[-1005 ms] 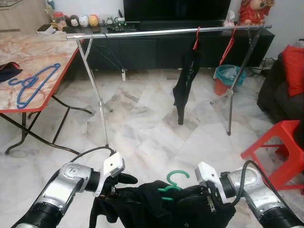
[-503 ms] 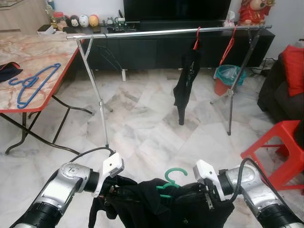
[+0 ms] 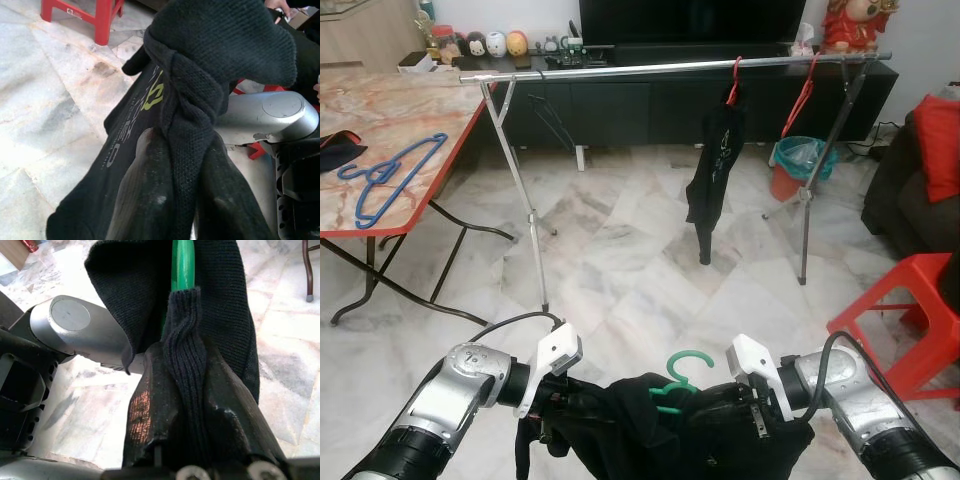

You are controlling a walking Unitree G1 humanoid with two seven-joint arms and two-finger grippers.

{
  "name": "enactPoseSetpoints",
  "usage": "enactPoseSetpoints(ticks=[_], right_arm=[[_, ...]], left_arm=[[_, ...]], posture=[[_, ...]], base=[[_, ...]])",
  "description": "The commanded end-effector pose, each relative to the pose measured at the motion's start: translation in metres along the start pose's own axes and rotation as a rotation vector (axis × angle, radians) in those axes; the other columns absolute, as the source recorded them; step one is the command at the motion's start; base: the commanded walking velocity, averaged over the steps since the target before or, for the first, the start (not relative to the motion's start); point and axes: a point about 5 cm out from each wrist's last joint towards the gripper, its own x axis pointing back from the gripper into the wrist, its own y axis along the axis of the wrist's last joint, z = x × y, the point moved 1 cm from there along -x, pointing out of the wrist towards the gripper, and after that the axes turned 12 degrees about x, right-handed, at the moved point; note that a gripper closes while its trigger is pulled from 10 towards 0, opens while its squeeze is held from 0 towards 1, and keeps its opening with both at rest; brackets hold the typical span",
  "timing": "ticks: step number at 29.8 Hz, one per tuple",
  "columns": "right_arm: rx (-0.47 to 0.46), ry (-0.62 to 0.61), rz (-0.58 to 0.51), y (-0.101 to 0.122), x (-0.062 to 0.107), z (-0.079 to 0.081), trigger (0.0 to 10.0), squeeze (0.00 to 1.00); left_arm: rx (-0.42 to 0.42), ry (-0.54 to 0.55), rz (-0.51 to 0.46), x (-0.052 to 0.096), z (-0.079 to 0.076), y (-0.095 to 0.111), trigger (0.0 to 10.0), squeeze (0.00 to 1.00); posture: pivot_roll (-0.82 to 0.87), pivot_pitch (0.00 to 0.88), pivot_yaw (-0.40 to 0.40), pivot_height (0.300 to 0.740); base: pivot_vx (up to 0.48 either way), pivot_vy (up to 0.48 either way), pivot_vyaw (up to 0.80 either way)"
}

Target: Hang hanger

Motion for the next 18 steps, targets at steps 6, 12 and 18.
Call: enactPoseSetpoints(ticks=[6,12,18], right_arm=[[0.049,0.011,-0.035,0.0112,-0.0051,-0.0058,10.0,0.00],[0.039,0.016,-0.036,0.0107,-0.0051,-0.0061,10.0,1.00],[0.036,0.029,-0.036,0.0105,-0.0040,-0.0052,10.0,1.00]], left_arm=[[-0.027,-0.034,-0.024,-0.0048,-0.0054,0.0072,0.0,0.00],[-0.029,-0.032,-0.026,-0.0047,-0.0052,0.0078,0.0,0.00],[-0.030,-0.030,-0.027,-0.0057,-0.0051,0.0071,0.0,0.00]], posture=[[0.04,0.005,-0.001,0.740],[0.04,0.006,-0.002,0.740],[0.04,0.006,-0.005,0.740]], base=[[0.000,0.000,0.00],[0.000,0.000,0.00],[0.000,0.000,0.00]])
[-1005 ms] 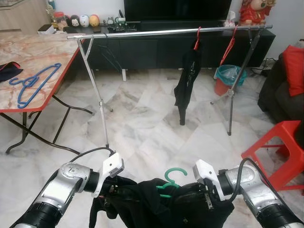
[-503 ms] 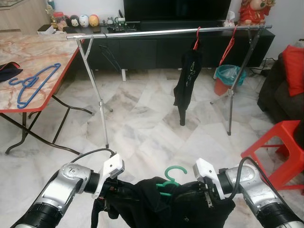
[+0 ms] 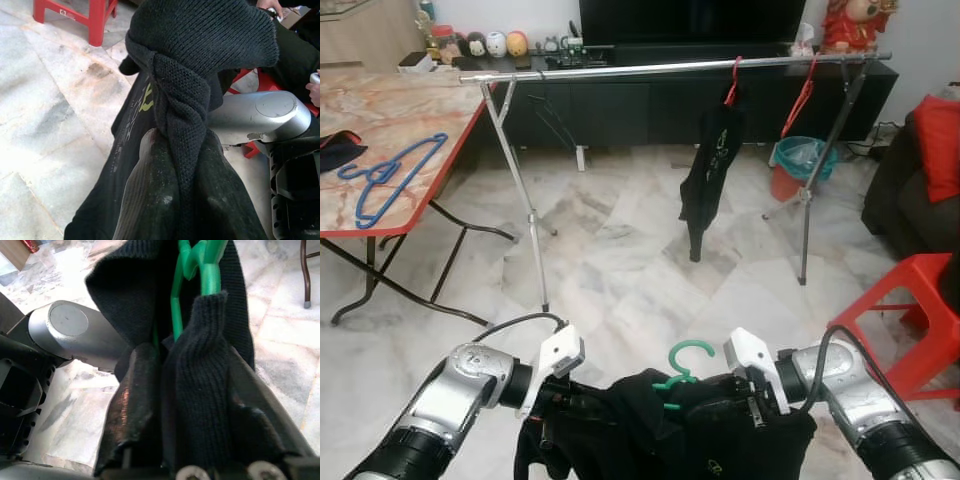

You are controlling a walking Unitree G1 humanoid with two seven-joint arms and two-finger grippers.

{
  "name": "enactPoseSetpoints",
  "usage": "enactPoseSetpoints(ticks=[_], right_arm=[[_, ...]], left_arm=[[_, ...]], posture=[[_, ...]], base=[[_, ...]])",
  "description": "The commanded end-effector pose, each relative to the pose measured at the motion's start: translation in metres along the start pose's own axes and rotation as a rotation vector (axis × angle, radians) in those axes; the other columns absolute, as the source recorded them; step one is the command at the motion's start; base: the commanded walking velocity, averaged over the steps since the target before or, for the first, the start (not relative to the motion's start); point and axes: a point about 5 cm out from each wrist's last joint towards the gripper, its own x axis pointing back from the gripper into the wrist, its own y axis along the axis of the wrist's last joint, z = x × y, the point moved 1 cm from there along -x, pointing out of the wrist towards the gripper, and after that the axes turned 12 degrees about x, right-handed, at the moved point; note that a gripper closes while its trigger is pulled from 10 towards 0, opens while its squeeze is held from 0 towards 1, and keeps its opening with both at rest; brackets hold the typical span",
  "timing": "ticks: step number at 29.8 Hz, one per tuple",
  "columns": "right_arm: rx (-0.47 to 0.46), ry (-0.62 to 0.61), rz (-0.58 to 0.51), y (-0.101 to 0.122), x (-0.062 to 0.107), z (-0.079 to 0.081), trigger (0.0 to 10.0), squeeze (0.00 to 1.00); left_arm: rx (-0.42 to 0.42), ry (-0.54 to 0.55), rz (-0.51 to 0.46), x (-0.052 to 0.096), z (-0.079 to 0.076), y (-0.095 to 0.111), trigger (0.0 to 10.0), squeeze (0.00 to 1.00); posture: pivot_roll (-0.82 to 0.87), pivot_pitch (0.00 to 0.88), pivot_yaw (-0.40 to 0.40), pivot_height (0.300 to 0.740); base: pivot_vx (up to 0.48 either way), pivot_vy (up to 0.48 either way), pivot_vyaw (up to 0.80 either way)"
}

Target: Hang hanger

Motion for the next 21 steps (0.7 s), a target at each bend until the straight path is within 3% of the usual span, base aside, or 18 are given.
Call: enactPoseSetpoints(ticks=[1,10,21], right_arm=[[0.022,0.027,-0.026,0.005,-0.003,-0.001,10.0,1.00],[0.018,0.019,0.026,-0.001,0.006,0.001,10.0,1.00],[0.061,-0.273,0.122,-0.012,0.027,-0.021,10.0,1.00]], left_arm=[[-0.024,-0.010,-0.029,-0.004,-0.003,0.006,0.0,0.00],[-0.018,-0.007,-0.032,-0.004,-0.003,0.003,0.0,0.00],[-0.011,-0.033,-0.028,-0.007,-0.005,0.001,0.0,0.00]], posture=[[0.04,0.006,-0.005,0.740],[0.04,0.009,-0.006,0.740],[0.02,0.015,-0.005,0.740]], base=[[0.000,0.000,0.00],[0.000,0.000,0.00],[0.000,0.000,0.00]])
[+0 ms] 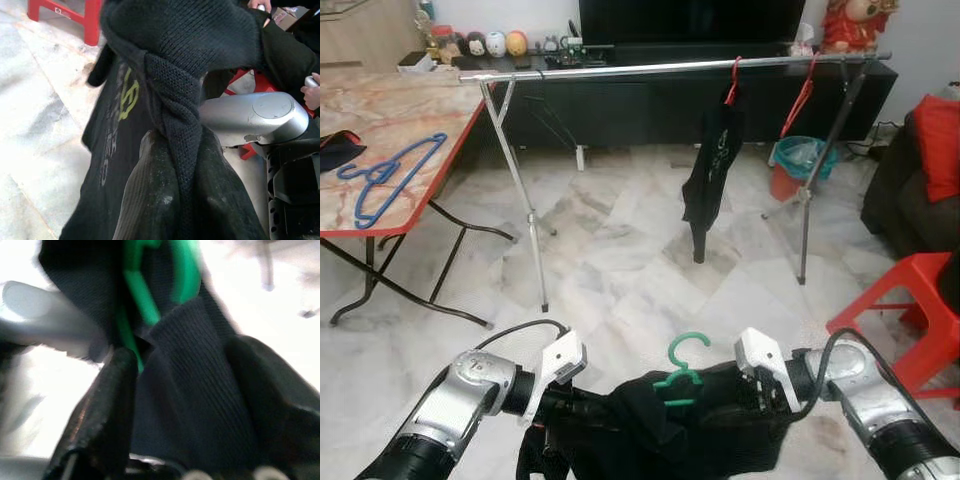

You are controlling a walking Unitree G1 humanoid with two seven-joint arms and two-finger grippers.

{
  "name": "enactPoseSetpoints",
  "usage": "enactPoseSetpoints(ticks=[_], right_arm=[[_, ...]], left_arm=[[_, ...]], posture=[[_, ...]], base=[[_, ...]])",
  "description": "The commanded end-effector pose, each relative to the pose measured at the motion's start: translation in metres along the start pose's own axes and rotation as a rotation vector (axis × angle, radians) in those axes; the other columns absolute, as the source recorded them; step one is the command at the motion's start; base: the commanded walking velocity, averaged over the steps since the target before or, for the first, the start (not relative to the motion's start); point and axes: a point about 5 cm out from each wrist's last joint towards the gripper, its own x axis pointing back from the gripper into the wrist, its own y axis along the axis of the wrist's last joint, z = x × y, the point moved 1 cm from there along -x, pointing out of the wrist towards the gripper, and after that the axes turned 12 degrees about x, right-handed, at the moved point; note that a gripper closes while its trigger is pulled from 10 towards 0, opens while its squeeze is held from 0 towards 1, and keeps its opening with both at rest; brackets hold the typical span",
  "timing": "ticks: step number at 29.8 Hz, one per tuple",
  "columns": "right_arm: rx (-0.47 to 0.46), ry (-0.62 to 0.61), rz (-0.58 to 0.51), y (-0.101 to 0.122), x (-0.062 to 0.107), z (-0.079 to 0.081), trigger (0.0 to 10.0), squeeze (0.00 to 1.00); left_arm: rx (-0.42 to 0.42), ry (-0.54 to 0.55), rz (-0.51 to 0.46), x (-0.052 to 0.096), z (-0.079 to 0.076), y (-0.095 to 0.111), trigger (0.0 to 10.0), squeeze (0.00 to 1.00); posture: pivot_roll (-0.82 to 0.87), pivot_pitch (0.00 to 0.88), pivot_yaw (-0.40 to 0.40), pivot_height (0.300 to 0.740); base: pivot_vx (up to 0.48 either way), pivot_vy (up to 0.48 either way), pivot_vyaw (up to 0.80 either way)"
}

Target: Hang hanger

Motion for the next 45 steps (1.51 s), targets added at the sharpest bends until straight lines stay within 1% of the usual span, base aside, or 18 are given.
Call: enactPoseSetpoints(ticks=[1,7,10,11,21,23,27,28,29,30,31,32,35,38,41,42,44,45], right_arm=[[0.025,-0.053,0.003,0.003,0.003,-0.007,10.0,1.00],[0.050,-0.228,-0.111,0.018,0.002,-0.024,10.0,1.00],[0.032,-0.249,-0.187,0.029,0.002,-0.029,10.0,1.00],[0.025,-0.238,-0.208,0.031,0.003,-0.029,10.0,0.00],[0.047,-0.305,-0.264,0.039,0.014,-0.031,10.0,0.00],[0.035,-0.267,-0.273,0.039,0.015,-0.025,10.0,0.00],[-0.044,-0.048,-0.207,0.017,0.009,0.017,10.0,0.00],[-0.055,-0.042,-0.200,0.015,0.008,0.019,10.0,0.00],[-0.074,-0.024,-0.198,0.012,0.007,0.024,10.0,0.00],[-0.077,-0.009,-0.193,0.010,0.006,0.028,10.0,0.00],[-0.077,-0.009,-0.193,0.010,0.006,0.028,10.0,0.00],[-0.088,0.000,-0.179,0.007,0.004,0.034,10.0,0.00],[-0.116,-0.044,-0.170,0.003,0.005,0.039,10.0,0.00],[-0.116,-0.194,-0.166,0.000,0.006,0.029,10.0,0.00],[-0.145,-0.486,-0.114,-0.012,0.009,0.008,10.0,0.00],[-0.170,-0.589,-0.088,-0.018,0.009,0.004,10.0,0.00],[-0.214,-0.682,-0.066,-0.025,0.009,0.002,10.0,0.00],[-0.269,-0.806,-0.051,-0.033,0.009,0.001,10.0,0.00]], left_arm=[[-0.031,-0.024,-0.021,-0.002,-0.003,0.006,0.0,0.00],[-0.024,-0.032,-0.020,-0.003,-0.004,0.004,0.0,0.00],[-0.021,-0.030,-0.018,-0.004,-0.004,0.002,0.0,0.00],[-0.019,-0.024,-0.024,-0.004,-0.004,0.002,0.0,0.00],[0.002,0.028,-0.052,-0.005,0.004,-0.001,0.0,0.00],[0.008,0.042,-0.060,-0.006,0.005,-0.002,0.0,0.00],[-0.016,0.236,-0.141,-0.007,0.026,0.006,0.0,0.00],[-0.023,0.256,-0.151,-0.007,0.028,0.008,0.0,0.00],[-0.030,0.301,-0.176,-0.006,0.031,0.012,0.8,0.00],[-0.031,0.317,-0.194,-0.005,0.033,0.014,8.2,0.00],[-0.031,0.317,-0.194,-0.005,0.033,0.014,8.2,0.00],[-0.035,0.338,-0.225,-0.004,0.035,0.017,10.0,0.00],[-0.038,0.363,-0.289,-0.002,0.039,0.023,10.0,0.00],[-0.050,0.450,-0.348,0.003,0.046,0.028,10.0,0.00],[-0.042,0.568,-0.415,0.009,0.054,0.032,10.0,0.00],[-0.032,0.614,-0.444,0.010,0.057,0.032,10.0,0.00],[-0.024,0.672,-0.472,0.012,0.061,0.033,10.0,0.00],[-0.007,0.738,-0.503,0.014,0.065,0.032,10.0,0.00]], posture=[[0.02,0.015,-0.005,0.740],[0.02,0.018,-0.004,0.740],[0.02,0.019,-0.004,0.740],[0.02,0.019,-0.005,0.740],[0.01,0.023,-0.005,0.740],[0.00,0.025,-0.003,0.740],[-0.01,0.028,0.000,0.740],[-0.01,0.030,0.000,0.740],[-0.01,0.030,0.000,0.740],[-0.01,0.031,-0.001,0.740],[-0.01,0.031,-0.001,0.740],[-0.01,0.032,-0.001,0.740],[-0.01,0.036,0.001,0.740],[-0.01,0.035,-0.001,0.740],[-0.02,0.031,0.003,0.740],[-0.02,0.030,0.003,0.740],[-0.02,0.029,0.004,0.740],[-0.02,0.024,0.006,0.740]], base=[[0.000,0.000,0.00],[0.000,0.000,0.00],[0.000,0.000,0.00],[0.000,0.000,0.00],[0.000,0.000,0.00],[0.000,0.000,0.00],[0.000,0.000,0.00],[0.000,0.000,0.00],[0.000,0.000,0.00],[0.000,0.000,0.00],[0.000,0.000,0.00],[0.000,0.000,0.00],[0.000,0.000,0.00],[0.000,0.000,0.00],[0.000,0.000,0.00],[0.000,0.000,0.00],[0.000,0.000,0.00],[0.000,0.000,0.00]])
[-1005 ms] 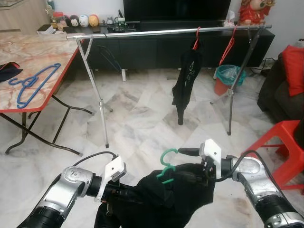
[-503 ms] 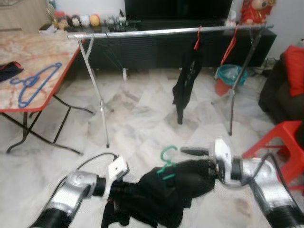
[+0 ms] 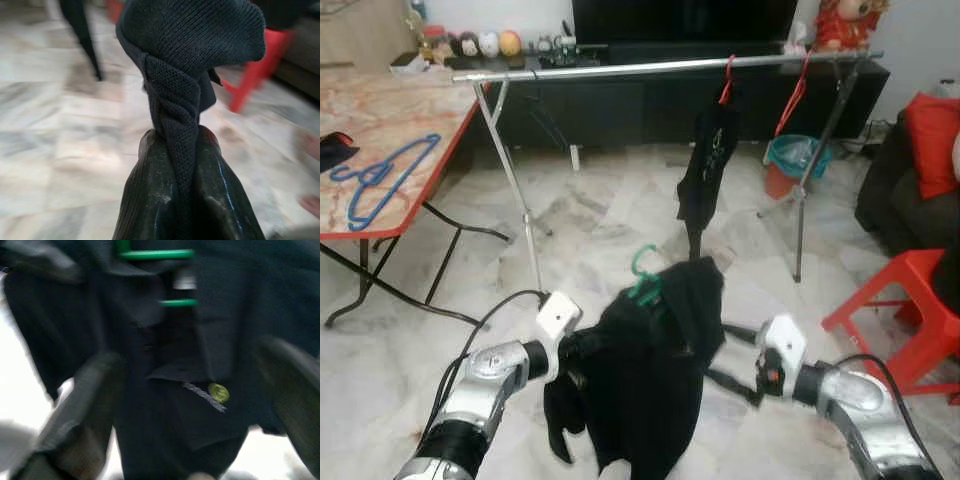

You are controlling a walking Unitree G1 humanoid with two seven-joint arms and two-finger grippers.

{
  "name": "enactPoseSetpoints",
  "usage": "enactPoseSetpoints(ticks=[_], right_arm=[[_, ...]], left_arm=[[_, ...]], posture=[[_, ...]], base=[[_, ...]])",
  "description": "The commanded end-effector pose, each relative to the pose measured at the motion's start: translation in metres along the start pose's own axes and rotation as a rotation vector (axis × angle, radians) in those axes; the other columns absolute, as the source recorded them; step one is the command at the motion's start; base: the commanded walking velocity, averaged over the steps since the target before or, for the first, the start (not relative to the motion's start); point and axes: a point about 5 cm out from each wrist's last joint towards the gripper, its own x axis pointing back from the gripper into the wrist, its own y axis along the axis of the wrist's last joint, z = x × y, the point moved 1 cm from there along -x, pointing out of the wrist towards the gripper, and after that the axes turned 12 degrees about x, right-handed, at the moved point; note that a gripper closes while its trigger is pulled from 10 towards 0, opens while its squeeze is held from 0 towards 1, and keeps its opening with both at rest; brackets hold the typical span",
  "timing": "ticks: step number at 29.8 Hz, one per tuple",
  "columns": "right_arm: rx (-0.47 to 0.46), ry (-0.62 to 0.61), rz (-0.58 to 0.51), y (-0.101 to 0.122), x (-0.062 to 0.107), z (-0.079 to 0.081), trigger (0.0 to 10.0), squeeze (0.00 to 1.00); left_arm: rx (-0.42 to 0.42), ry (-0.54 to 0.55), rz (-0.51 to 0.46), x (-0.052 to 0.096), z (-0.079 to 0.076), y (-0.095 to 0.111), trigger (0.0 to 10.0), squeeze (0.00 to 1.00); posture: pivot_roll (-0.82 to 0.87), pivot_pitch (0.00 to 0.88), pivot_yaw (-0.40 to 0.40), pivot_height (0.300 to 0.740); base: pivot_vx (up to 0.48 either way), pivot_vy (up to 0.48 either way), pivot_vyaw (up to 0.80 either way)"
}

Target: Hang hanger

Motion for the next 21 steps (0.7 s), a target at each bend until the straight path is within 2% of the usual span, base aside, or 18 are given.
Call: enactPoseSetpoints(ticks=[1,3,6,7,8,9,10,13,15,18,19,21], right_arm=[[-0.051,-0.169,0.039,-0.013,0.002,-0.005,10.0,0.00],[-0.055,-0.186,0.040,-0.014,0.002,-0.005,10.0,0.00],[-0.201,-0.402,0.063,-0.035,0.008,-0.004,10.0,0.00],[-0.283,-0.488,0.084,-0.047,0.012,-0.001,10.0,0.00],[-0.331,-0.520,0.085,-0.052,0.013,0.001,10.0,0.00],[-0.331,-0.520,0.085,-0.052,0.013,0.001,10.0,0.00],[-0.395,-0.582,0.092,-0.060,0.017,0.005,10.0,0.00],[-0.414,-0.640,0.111,-0.067,0.022,0.009,10.0,0.00],[-0.389,-0.664,0.132,-0.070,0.025,0.012,10.0,0.00],[-0.397,-0.786,0.130,-0.077,0.036,0.014,10.0,0.00],[-0.397,-0.872,0.110,-0.077,0.044,0.012,10.0,0.00],[-0.385,-0.910,0.095,-0.076,0.048,0.011,10.0,0.00]], left_arm=[[-0.009,0.090,-0.083,-0.002,0.008,0.012,10.0,0.00],[-0.009,0.099,-0.088,-0.002,0.008,0.011,10.0,0.00],[0.025,0.206,-0.142,-0.001,0.016,0.009,10.0,0.00],[0.040,0.256,-0.161,-0.001,0.018,0.007,10.0,0.00],[0.050,0.271,-0.167,-0.001,0.018,0.005,10.0,0.00],[0.050,0.271,-0.167,-0.001,0.018,0.005,10.0,0.00],[0.064,0.317,-0.189,0.001,0.020,0.003,10.0,0.00],[0.078,0.353,-0.206,0.004,0.022,-0.001,10.0,0.00],[0.096,0.376,-0.221,0.009,0.025,-0.003,10.0,0.00],[0.104,0.459,-0.247,0.024,0.031,-0.012,10.0,0.00],[0.091,0.504,-0.260,0.032,0.035,-0.016,10.0,0.00],[0.085,0.532,-0.266,0.038,0.038,-0.018,10.0,0.00]], posture=[[-0.02,0.024,0.006,0.740],[-0.02,0.024,0.006,0.740],[-0.02,0.013,0.010,0.740],[-0.02,0.009,0.014,0.740],[-0.02,0.009,0.014,0.740],[-0.02,0.009,0.014,0.740],[-0.02,0.000,0.020,0.740],[-0.03,0.000,0.027,0.740],[-0.04,0.000,0.028,0.740],[-0.04,0.000,0.026,0.740],[-0.04,0.000,0.023,0.740],[-0.04,0.000,0.020,0.740]], base=[[0.000,0.000,0.00],[0.000,0.000,0.00],[0.000,0.000,0.00],[0.000,0.000,0.00],[0.000,0.000,0.00],[0.000,0.000,0.00],[0.000,0.000,0.00],[0.000,0.000,0.00],[0.000,0.000,0.00],[0.000,0.000,0.00],[0.000,0.000,0.00],[0.000,0.000,0.00]])
